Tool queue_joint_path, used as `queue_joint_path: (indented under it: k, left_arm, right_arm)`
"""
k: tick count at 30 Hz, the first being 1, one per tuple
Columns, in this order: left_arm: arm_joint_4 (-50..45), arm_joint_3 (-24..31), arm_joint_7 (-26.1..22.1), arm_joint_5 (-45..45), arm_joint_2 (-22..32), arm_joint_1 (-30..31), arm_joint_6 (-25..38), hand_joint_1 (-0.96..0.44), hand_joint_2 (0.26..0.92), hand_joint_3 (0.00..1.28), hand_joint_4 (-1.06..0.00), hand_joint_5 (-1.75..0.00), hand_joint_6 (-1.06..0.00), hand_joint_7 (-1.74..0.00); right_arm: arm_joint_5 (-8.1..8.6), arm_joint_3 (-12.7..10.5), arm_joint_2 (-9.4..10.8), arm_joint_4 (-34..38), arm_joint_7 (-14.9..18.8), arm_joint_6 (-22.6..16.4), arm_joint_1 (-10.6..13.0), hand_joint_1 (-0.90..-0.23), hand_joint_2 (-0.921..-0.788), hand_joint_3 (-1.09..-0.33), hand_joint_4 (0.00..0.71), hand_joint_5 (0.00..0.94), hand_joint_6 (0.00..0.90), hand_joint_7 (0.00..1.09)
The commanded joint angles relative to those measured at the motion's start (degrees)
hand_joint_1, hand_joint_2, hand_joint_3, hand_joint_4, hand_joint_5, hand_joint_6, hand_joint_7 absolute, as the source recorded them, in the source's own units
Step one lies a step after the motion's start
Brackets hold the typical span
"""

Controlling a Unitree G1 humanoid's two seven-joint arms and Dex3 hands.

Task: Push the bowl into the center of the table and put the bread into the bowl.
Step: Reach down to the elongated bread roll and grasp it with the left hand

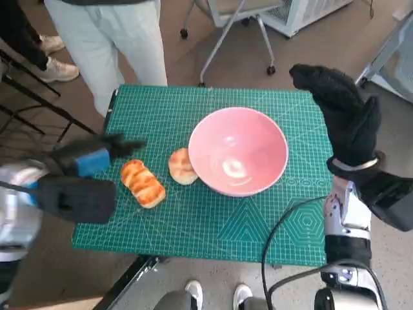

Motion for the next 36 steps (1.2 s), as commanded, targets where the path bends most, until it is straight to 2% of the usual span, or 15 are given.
queue_joint_path:
  k: [1, 16, 24, 30, 36]
  left_arm:
    - [3.3, -2.1, 0.8, 1.6, -1.3, -0.9, -2.0, -0.15, 0.674, 0.0, -0.14, -0.01, -0.26, -0.01]
    - [16.7, -7.0, 6.6, 5.3, -6.2, -4.1, -9.5, -0.17, 0.683, 0.01, -0.17, -0.01, -0.27, 0.0]
    - [24.1, -9.6, 10.1, 7.3, -8.8, -6.2, -13.0, -0.1, 0.708, 0.01, -0.24, -0.02, -0.3, -0.01]
    - [29.1, -11.0, 13.9, 8.9, -10.1, -7.5, -16.0, -0.02, 0.768, 0.04, -0.34, -0.02, -0.39, -0.03]
    - [33.5, -11.7, 19.3, 10.0, -11.3, -8.2, -19.3, 0.02, 0.867, 0.05, -0.47, -0.03, -0.55, -0.04]
  right_arm:
    - [0.29, 0.1, 0.3, 0.7, -0.3, 0.6, 0.7, -0.661, -0.921, -0.692, 0.17, 0.002, 0.011, 0.5]
    - [0.61, 0.2, 0.2, 0.2, 0.1, 1.0, 0.9, -0.66, -0.921, -0.695, 0.169, 0.001, 0.009, 0.5]
    - [0.59, 0.1, 0.0, 0.4, 0.2, 0.9, 1.0, -0.66, -0.921, -0.695, 0.169, 0.001, 0.008, 0.51]
    - [0.64, 0.0, -0.1, 0.8, 0.5, 0.7, 1.1, -0.661, -0.921, -0.694, 0.17, 0.001, 0.008, 0.51]
    - [0.7, -0.1, -0.2, 0.9, 0.6, 0.8, 1.1, -0.661, -0.921, -0.693, 0.171, 0.001, 0.01, 0.51]
